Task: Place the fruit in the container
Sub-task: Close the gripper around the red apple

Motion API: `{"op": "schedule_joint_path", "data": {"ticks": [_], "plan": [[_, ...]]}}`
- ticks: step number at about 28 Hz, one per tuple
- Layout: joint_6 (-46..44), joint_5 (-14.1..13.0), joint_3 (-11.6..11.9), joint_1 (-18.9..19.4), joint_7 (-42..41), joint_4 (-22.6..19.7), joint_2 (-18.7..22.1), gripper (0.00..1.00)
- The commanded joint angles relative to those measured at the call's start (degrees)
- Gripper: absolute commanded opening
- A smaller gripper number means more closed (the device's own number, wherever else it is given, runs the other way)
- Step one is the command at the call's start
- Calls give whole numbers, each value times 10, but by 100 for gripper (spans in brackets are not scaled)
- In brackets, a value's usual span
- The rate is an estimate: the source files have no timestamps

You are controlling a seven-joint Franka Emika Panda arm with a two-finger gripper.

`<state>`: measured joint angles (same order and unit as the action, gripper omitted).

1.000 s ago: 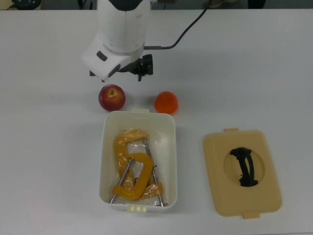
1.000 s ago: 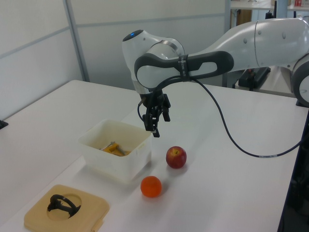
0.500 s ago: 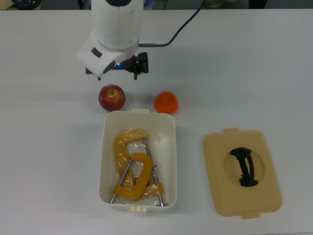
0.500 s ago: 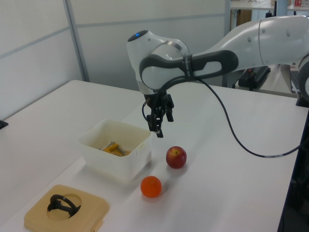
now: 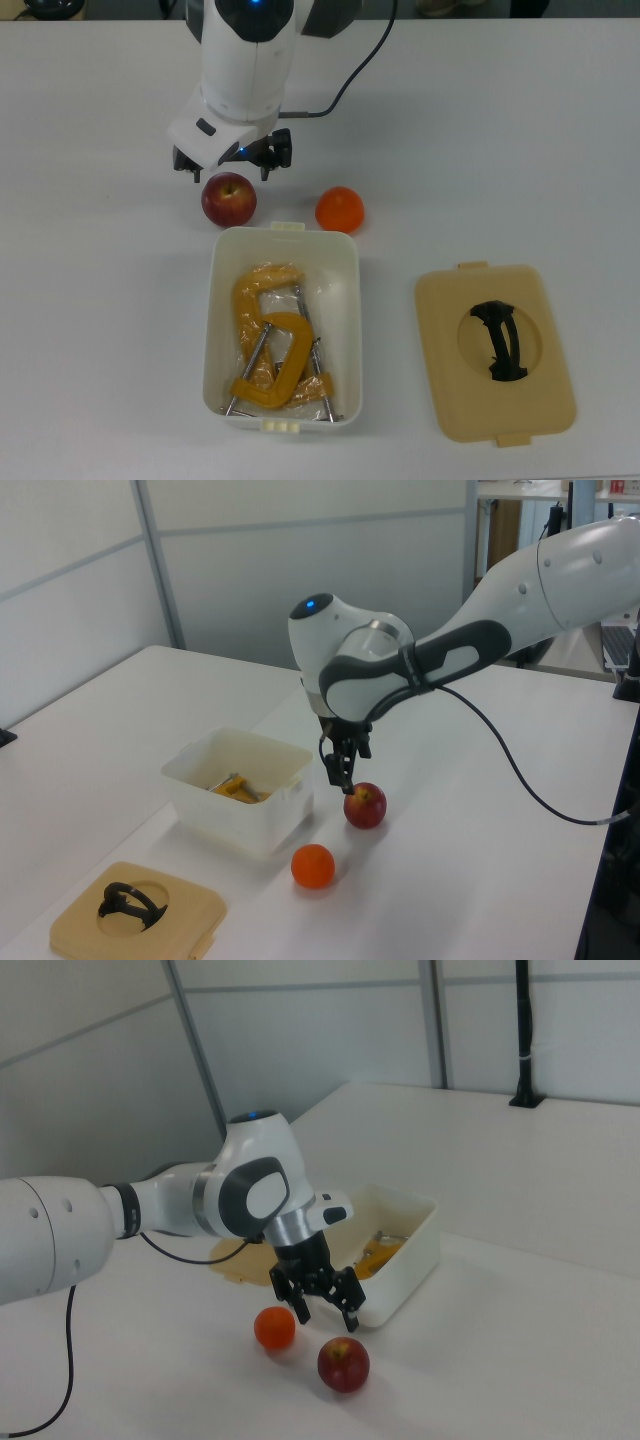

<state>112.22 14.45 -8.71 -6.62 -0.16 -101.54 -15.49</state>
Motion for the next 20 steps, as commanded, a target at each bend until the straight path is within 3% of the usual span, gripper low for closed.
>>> {"op": "schedule_joint_path", "data": {"ticks": [1, 6, 20], "plan": [[26, 28, 0, -10, -17, -33, -2, 100], [34, 44, 0, -10, -17, -33, -22, 100], [51, 59, -1, -5, -12, -28, -62, 99]]}}
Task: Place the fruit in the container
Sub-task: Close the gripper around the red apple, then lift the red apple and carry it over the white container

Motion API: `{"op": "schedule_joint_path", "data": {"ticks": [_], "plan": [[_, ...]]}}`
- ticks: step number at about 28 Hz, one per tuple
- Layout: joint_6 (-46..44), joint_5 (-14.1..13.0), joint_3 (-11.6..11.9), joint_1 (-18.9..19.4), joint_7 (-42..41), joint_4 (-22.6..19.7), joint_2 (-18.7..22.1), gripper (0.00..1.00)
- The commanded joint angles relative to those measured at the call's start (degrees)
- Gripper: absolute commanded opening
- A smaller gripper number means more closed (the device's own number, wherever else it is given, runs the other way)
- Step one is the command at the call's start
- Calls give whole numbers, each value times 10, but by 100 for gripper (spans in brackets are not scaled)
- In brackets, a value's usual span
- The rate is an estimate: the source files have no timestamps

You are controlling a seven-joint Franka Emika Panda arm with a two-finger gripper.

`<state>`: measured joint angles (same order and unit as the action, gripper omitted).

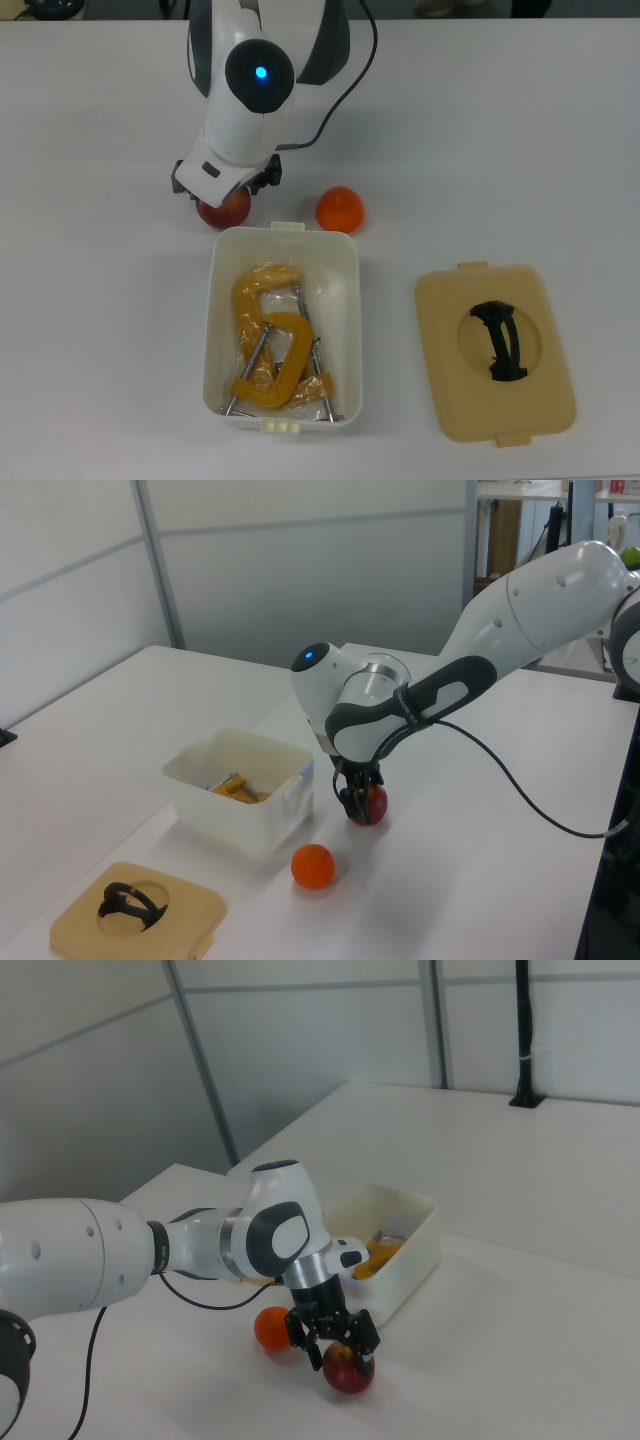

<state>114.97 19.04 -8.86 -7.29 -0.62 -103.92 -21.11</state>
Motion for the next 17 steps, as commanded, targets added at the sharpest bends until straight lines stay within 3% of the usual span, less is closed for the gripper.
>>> {"op": "schedule_joint_path", "data": {"ticks": [1, 3, 6, 7, 8, 11, 17], "plan": [[25, 23, 1, 2, -8, -4, -7, 73], [25, 27, 1, 2, -10, -3, -7, 47], [24, 27, 1, 2, -11, -2, -5, 21], [21, 23, 1, 1, -12, -1, 0, 6], [18, 20, 1, 0, -12, 3, 4, 0], [4, 14, 0, -1, -11, 13, 17, 0], [-56, -65, 0, -4, -11, 92, 37, 0]]}}
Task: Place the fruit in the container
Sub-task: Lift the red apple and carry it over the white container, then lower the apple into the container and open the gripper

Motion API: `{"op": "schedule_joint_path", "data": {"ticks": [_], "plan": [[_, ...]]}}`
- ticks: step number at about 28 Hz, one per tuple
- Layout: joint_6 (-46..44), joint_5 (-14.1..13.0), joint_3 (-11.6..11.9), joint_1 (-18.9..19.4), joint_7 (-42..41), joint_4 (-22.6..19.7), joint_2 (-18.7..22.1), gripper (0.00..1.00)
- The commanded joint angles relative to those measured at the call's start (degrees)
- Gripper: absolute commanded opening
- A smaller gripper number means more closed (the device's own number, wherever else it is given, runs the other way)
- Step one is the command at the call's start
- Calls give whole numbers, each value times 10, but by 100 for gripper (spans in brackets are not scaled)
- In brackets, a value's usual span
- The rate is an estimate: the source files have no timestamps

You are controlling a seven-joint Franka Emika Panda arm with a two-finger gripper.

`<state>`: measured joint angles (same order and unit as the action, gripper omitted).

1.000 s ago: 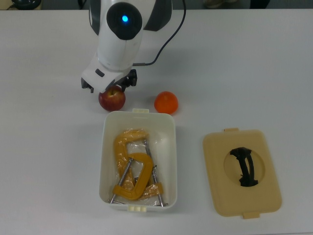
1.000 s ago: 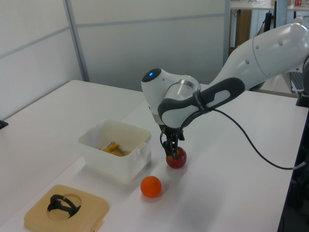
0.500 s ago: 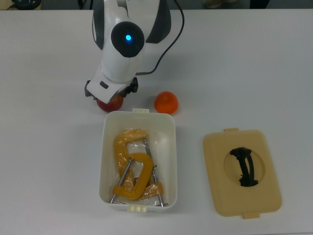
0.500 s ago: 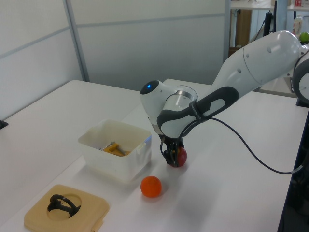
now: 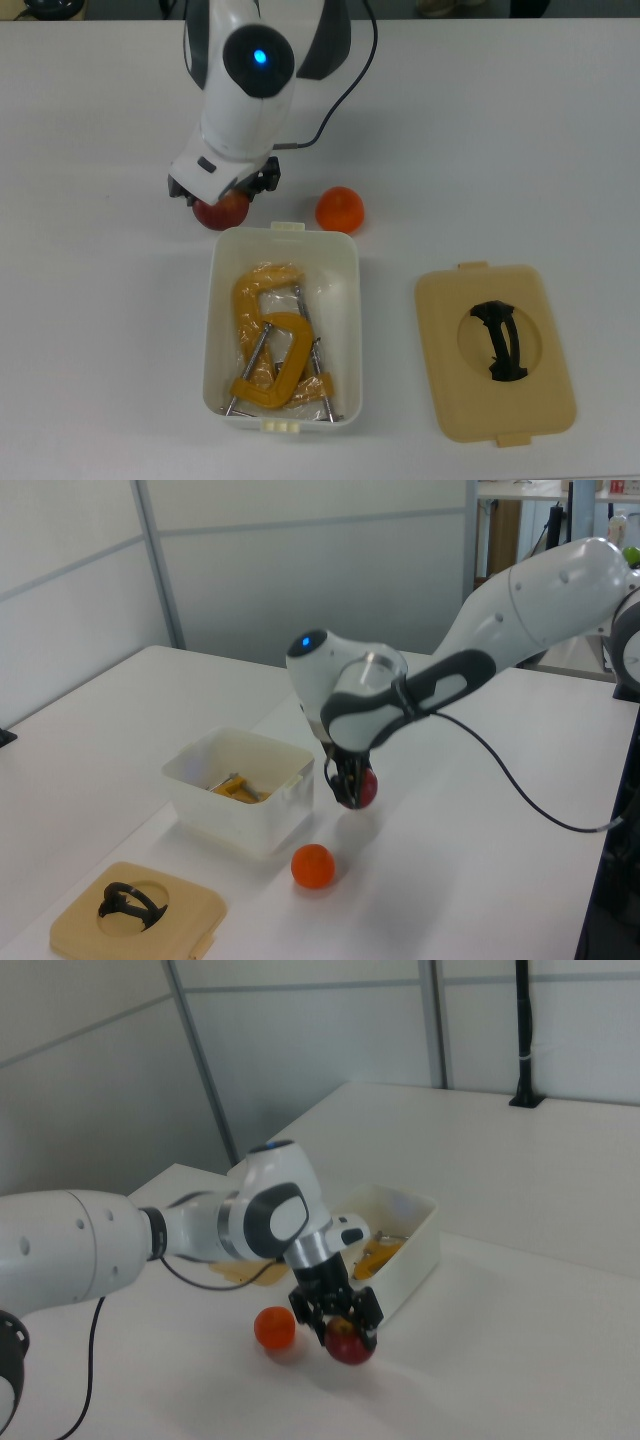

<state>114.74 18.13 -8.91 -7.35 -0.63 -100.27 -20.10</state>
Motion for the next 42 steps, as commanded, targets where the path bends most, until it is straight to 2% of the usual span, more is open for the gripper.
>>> {"op": "schedule_joint_path", "data": {"ticks": [1, 4, 6, 8, 12, 16, 18, 19, 24, 25, 26, 27, 29, 35, 40, 42], "plan": [[-64, -79, 1, -3, -9, 91, 26, 0], [-62, -99, 1, -3, -4, 125, 25, 5], [-57, -108, 1, -3, 9, 135, 24, 13], [-16, -116, 1, -2, 31, 148, 18, 13], [89, -112, -2, 1, 76, 145, 3, 9], [105, -104, -5, 5, 83, 145, -14, 10], [108, -103, -10, 5, 84, 145, -28, 21], [109, -103, -12, 6, 83, 146, -34, 23], [155, -96, -15, 20, 85, 145, -56, 24], [159, -94, -15, 21, 85, 144, -58, 30], [159, -94, -15, 21, 85, 144, -59, 41], [159, -94, -15, 21, 90, 143, -59, 70], [155, -93, -15, 21, 92, 144, -57, 100], [89, -94, -15, 17, 76, 142, -33, 100], [-19, -100, -16, 18, 58, 144, -7, 100], [-92, -100, -20, 20, 42, 144, 2, 100]]}}
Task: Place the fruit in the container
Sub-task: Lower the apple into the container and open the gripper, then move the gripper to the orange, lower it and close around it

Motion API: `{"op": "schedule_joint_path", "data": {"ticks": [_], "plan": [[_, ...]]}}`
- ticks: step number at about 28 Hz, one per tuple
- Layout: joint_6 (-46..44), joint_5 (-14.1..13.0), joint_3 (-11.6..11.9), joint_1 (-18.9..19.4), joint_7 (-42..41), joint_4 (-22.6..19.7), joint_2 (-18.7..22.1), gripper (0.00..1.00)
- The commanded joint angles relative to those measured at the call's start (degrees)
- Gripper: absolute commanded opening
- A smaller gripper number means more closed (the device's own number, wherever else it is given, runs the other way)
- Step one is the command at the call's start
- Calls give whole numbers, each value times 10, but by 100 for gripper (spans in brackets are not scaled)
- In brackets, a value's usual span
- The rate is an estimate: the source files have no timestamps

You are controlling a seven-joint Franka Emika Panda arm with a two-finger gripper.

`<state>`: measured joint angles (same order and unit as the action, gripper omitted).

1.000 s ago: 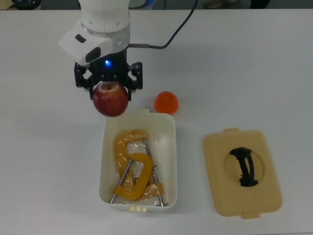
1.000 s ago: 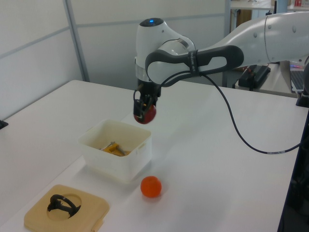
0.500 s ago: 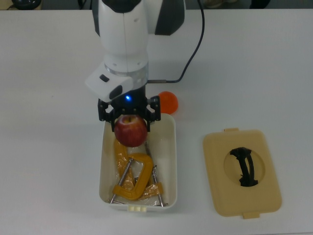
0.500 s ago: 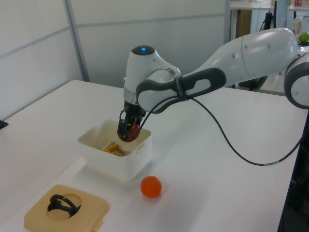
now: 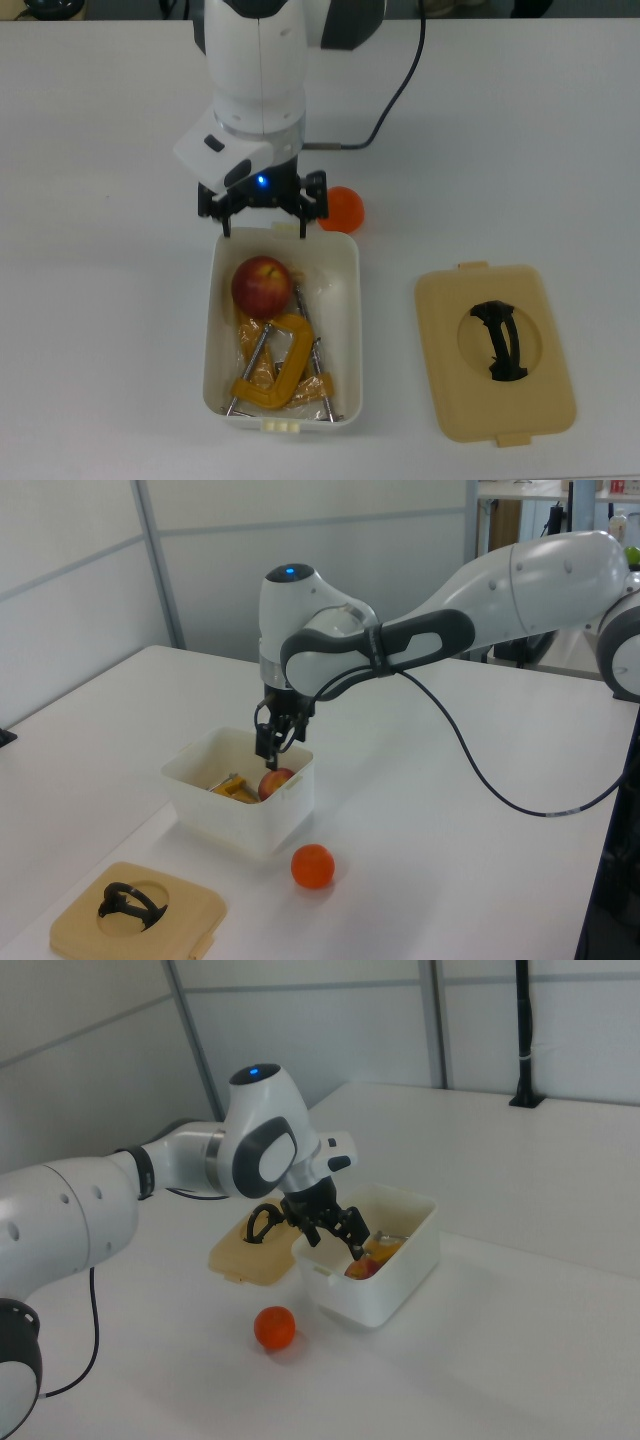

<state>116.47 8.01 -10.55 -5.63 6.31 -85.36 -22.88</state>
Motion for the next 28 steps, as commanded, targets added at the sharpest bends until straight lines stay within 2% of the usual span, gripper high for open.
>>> {"op": "schedule_joint_path", "data": {"ticks": [1, 4, 10, 16, 20, 28], "plan": [[-138, 2, -6, 3, -37, -5, 32, 100], [-221, 2, -29, 3, -82, -9, 31, 100], [-235, 9, -63, 11, -82, -43, 13, 100], [-229, 14, -64, 39, -77, -53, -16, 100], [-221, 42, -64, 49, -77, -53, -31, 100], [-173, 82, -64, 54, -56, -53, -57, 100]]}}
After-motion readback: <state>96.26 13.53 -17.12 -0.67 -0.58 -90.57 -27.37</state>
